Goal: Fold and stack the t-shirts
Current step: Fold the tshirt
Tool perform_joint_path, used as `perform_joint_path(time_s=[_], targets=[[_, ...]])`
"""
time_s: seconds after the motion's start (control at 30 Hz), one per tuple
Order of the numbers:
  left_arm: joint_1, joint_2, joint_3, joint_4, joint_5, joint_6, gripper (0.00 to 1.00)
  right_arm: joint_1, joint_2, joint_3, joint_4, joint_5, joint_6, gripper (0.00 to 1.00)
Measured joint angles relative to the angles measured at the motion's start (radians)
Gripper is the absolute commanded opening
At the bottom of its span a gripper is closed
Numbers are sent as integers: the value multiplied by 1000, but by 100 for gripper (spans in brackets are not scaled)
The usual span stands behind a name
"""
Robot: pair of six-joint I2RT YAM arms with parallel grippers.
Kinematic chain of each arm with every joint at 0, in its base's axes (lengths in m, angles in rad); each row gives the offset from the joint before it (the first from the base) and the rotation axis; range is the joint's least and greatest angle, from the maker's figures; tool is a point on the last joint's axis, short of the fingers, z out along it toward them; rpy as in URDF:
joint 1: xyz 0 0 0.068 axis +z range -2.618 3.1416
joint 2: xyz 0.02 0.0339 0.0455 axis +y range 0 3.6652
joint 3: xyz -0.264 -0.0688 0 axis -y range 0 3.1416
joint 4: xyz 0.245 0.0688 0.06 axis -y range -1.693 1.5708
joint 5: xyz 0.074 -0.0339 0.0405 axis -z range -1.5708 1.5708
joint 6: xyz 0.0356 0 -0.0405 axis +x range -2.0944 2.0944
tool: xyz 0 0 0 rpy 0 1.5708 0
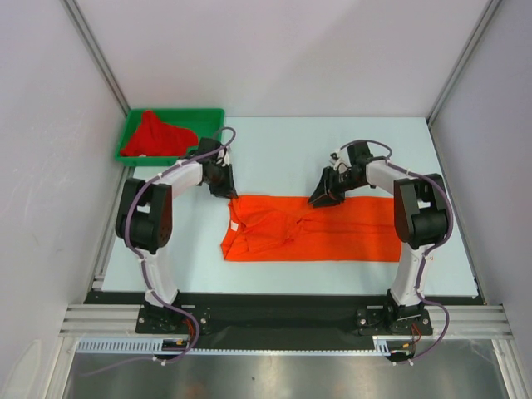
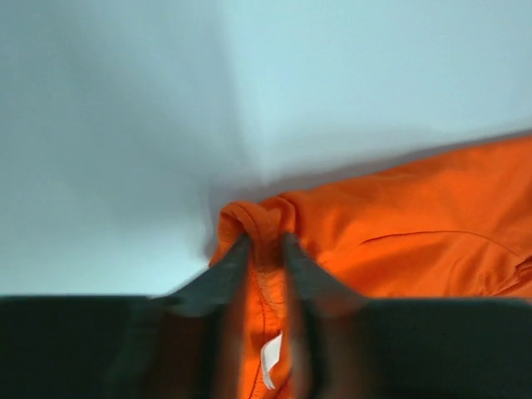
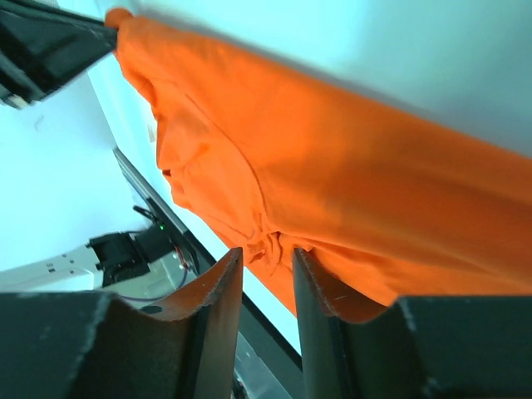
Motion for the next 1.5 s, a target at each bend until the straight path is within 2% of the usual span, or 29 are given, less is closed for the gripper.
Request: perform_joint_path(time_s=[0.1, 0.3, 0.4, 0.43, 0.57, 0.6, 0.7, 0.77, 0.83, 0.9, 0.97, 1.03, 1.17, 1.37, 1.5], targets=[[4, 29, 8, -14, -14, 10, 2, -22, 3, -1, 11, 4, 6, 30], [4, 76, 50, -23, -62, 27, 0, -55, 14, -58, 35, 57, 19, 24], [4, 77, 51, -17, -85, 28, 9, -72, 27, -92, 35, 79, 19, 24], [4, 77, 51, -16, -91, 28, 18, -79, 32, -100, 34, 84, 19, 24], [3, 68, 48, -7, -102, 27, 41, -97, 36, -104, 24, 89, 15, 27], [3, 58, 40, -3, -101, 23, 48, -97, 36, -99, 18, 90, 11, 31], [5, -6, -8, -2, -104, 9, 52, -78, 35, -73, -13, 103, -6, 41], [6, -87, -61, -10, -104, 5, 52, -47, 28, -41, -38, 119, -17, 48], [6, -170, -103, -13, -104, 1, 50, -6, 12, -14, -53, 134, -29, 50], [6, -251, -138, -17, -100, 0, 42, 39, -9, 2, -58, 142, -31, 54], [6, -330, -174, -17, -87, -2, 38, 87, -34, 10, -60, 143, -31, 54], [4, -386, -208, -11, -51, -3, 38, 129, -53, 11, -59, 142, -26, 55], [-21, -438, -296, 5, 39, -26, 40, 184, -66, 9, -47, 129, 3, 53], [-109, -454, -467, 41, 132, -104, 40, 237, -75, -60, 13, 120, 67, 40], [-130, -477, -529, 66, 150, -155, 36, 273, -82, -107, 40, 120, 99, 40]])
